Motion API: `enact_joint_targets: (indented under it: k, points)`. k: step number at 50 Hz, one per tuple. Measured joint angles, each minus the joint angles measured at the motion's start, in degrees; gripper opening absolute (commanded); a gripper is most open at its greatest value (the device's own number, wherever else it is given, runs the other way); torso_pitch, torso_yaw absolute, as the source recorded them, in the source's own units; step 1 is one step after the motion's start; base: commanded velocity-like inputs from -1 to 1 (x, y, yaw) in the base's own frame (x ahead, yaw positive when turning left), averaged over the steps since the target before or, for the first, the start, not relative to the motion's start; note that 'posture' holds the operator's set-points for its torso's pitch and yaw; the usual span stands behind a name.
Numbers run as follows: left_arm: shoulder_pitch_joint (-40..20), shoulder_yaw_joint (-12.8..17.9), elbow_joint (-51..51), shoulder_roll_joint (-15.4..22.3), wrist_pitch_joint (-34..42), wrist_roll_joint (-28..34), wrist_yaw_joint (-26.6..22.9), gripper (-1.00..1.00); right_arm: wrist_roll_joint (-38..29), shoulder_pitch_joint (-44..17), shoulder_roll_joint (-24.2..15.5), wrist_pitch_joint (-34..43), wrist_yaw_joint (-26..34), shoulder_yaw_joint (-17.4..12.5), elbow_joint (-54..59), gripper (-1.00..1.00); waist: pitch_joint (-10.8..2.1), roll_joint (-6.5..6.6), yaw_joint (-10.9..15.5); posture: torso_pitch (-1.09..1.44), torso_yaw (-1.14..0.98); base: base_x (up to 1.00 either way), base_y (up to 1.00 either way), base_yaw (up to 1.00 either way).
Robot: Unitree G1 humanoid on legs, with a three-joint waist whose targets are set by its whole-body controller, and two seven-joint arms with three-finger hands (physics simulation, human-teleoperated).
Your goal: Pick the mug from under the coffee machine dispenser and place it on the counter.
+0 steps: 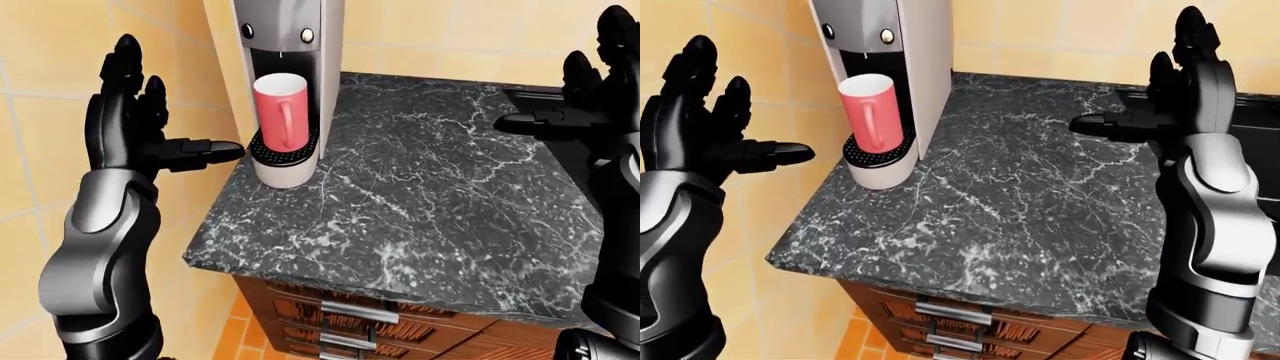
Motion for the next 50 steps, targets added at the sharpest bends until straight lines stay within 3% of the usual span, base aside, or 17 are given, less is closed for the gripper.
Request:
enact_joint_targets:
  k: [13,31,43,50]
  points:
    - [-1.2,-3.8,2.4,-3.3,-0.9,1.7,0.1,1.0,0.5,0.3,0.0,0.0,-0.2,0.0,-0.1,1.0,0.07,-0.39,0.1,0.0,0.0,0.0,0.0,0.0]
    - [-4.3,-5.3,4.9,-5.9,0.1,3.6,2.1,1.0,0.6,0.3,0.1,-0.1,0.1,0.1,-0.2,1.0,0.08,-0.72,0.2,0.0,0.0,0.0,0.0,0.0]
    - [-5.5,-8.2,5.9,-9.1,1.1,6.0,5.1,1.0,0.9,0.2,-0.2,0.1,-0.1,-0.1,-0.4,1.0,-0.01,-0.88,0.2,0.0,0.0,0.0,0.0,0.0]
    - [-5.2,-7.9,3.8,-10.0,3.9,6.5,6.8,1.0,0.9,0.5,-0.2,0.0,-0.2,-0.1,-0.3,1.0,-0.01,-0.89,0.1,0.0,0.0,0.0,0.0,0.0]
